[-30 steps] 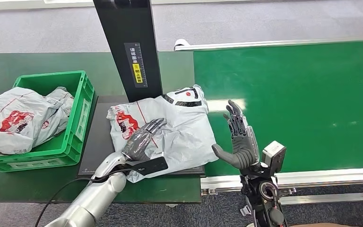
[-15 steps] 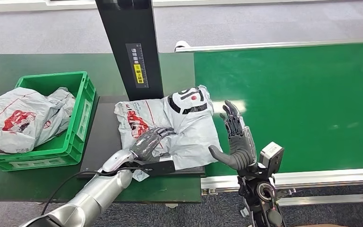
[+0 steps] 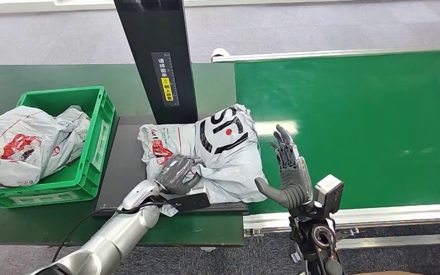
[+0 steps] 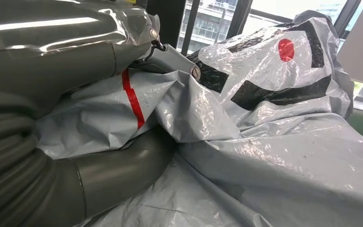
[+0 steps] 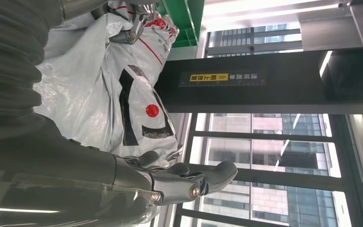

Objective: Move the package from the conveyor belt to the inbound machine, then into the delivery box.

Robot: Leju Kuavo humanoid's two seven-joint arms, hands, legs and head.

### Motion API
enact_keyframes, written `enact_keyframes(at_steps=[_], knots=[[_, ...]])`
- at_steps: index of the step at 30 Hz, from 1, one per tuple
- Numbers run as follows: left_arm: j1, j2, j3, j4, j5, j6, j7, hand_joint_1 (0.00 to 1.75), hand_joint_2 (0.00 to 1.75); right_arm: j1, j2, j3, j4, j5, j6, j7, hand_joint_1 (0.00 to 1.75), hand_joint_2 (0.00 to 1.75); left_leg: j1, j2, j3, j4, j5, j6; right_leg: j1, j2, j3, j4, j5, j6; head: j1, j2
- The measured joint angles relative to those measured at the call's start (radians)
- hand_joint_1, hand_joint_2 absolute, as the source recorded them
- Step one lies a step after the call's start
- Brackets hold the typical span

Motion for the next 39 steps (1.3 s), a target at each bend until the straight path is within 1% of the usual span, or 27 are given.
enact_keyframes(at_steps=[2, 4, 6, 9, 12, 14, 17, 20, 25, 29, 32, 35, 39], knots=[[0.01, 0.002, 0.002, -0.019, 0.022, 0.026, -0.025, 1.75, 1.75, 0.004, 0.0, -0.001, -0.001, 0.0, -0.004, 0.001, 0.0, 1.75, 0.0, 0.0, 0.0, 0.0, 0.0, 0.0, 0.0, 0.0, 0.0, 0.0, 0.0, 0.0, 0.0, 0.0], [0.029, 0.01, 0.009, -0.067, 0.059, 0.06, -0.057, 1.75, 1.75, 0.013, 0.0, -0.005, -0.008, 0.0, -0.011, 0.002, 0.0, 1.75, 0.0, 0.0, 0.0, 0.0, 0.0, 0.0, 0.0, 0.0, -0.001, 0.0, 0.0, 0.0, 0.0, 0.0], [0.051, 0.026, 0.021, -0.152, 0.095, 0.083, -0.07, 1.75, 1.75, 0.026, -0.001, -0.012, -0.019, 0.0, -0.017, 0.003, 0.0, 1.75, 0.0, 0.0, -0.001, 0.0, 0.0, 0.0, 0.0, 0.0, -0.001, 0.0, 0.0, 0.0, 0.0, 0.0], [0.079, 0.061, 0.05, -0.317, 0.135, 0.1, -0.055, 1.75, 1.75, 0.046, -0.003, -0.026, -0.035, -0.001, -0.027, 0.003, 0.0, 1.75, 0.0, 0.0, -0.002, 0.0, 0.0, 0.0, 0.0, 0.0, -0.003, 0.0, 0.0, 0.0, 0.0, 0.0], [0.099, 0.103, 0.107, -0.489, 0.164, 0.123, -0.036, 1.75, 1.75, 0.065, -0.009, -0.041, -0.048, -0.007, -0.042, 0.003, 0.0, 1.75, 0.0, 0.001, -0.003, 0.0, 0.0, 0.0, 0.0, 0.0, -0.003, 0.0, 0.0, 0.0, 0.0, 0.0], [0.112, 0.13, 0.156, -0.58, 0.167, 0.155, -0.028, 1.75, 1.75, 0.077, -0.014, -0.051, -0.056, -0.011, -0.05, 0.003, 0.0, 1.75, 0.0, 0.001, -0.003, 0.0, 0.0, 0.0, 0.001, 0.0, -0.003, 0.0, 0.0, 0.0, 0.0, 0.0], [0.13, 0.17, 0.236, -0.677, 0.169, 0.182, -0.027, 1.75, 1.75, 0.097, -0.02, -0.066, -0.066, -0.015, -0.053, 0.003, 0.0, 1.75, 0.0, 0.001, -0.003, 0.0, 0.0, 0.0, 0.001, 0.0, -0.003, 0.0, 0.0, 0.0, 0.0, 0.0], [0.142, 0.198, 0.299, -0.733, 0.168, 0.188, -0.034, 1.75, 1.75, 0.107, -0.023, -0.075, -0.073, -0.016, -0.054, 0.002, 0.0, 1.75, 0.0, 0.001, -0.003, 0.0, 0.0, 0.0, 0.001, 0.0, -0.003, 0.0, 0.0, 0.0, 0.0, 0.0], [0.146, 0.235, 0.391, -0.776, 0.175, 0.229, -0.03, 1.75, 1.75, 0.11, -0.025, -0.081, -0.077, -0.016, -0.055, 0.002, 0.0, 1.75, 0.0, 0.002, -0.003, 0.0, 0.0, 0.0, 0.0, 0.001, -0.003, 0.0, 0.0, 0.0, 0.0, 0.0], [0.155, 0.263, 0.506, -0.786, 0.173, 0.286, -0.037, 1.75, 1.75, 0.117, -0.025, -0.086, -0.078, -0.016, -0.056, 0.0, 0.0, 1.75, 0.0, 0.003, -0.003, 0.0, 0.0, 0.0, 0.001, 0.002, -0.004, 0.0, 0.0, 0.0, 0.0, 0.0], [0.162, 0.288, 0.594, -0.771, 0.145, 0.307, -0.036, 1.75, 1.75, 0.13, -0.025, -0.087, -0.078, -0.017, -0.059, -0.008, 0.0, 1.75, 0.001, 0.003, -0.003, -0.001, 0.0, 0.0, 0.001, 0.002, -0.004, 0.0, -0.001, -0.001, 0.0, 0.0], [0.148, 0.329, 0.669, -0.695, 0.123, 0.331, -0.036, 1.75, 1.75, 0.146, -0.025, -0.089, -0.084, -0.021, -0.067, -0.015, 0.0, 1.75, 0.001, 0.003, -0.003, -0.001, 0.0, 0.0, 0.001, 0.002, -0.005, 0.0, -0.001, -0.001, 0.0, 0.0], [0.127, 0.385, 0.763, -0.531, 0.097, 0.376, -0.033, 1.75, 1.75, 0.179, -0.025, -0.096, -0.109, -0.025, -0.07, -0.017, 0.0, 1.75, 0.001, 0.004, -0.003, -0.001, 0.0, -0.001, 0.001, 0.003, -0.005, 0.0, -0.001, -0.001, 0.0, 0.0]])
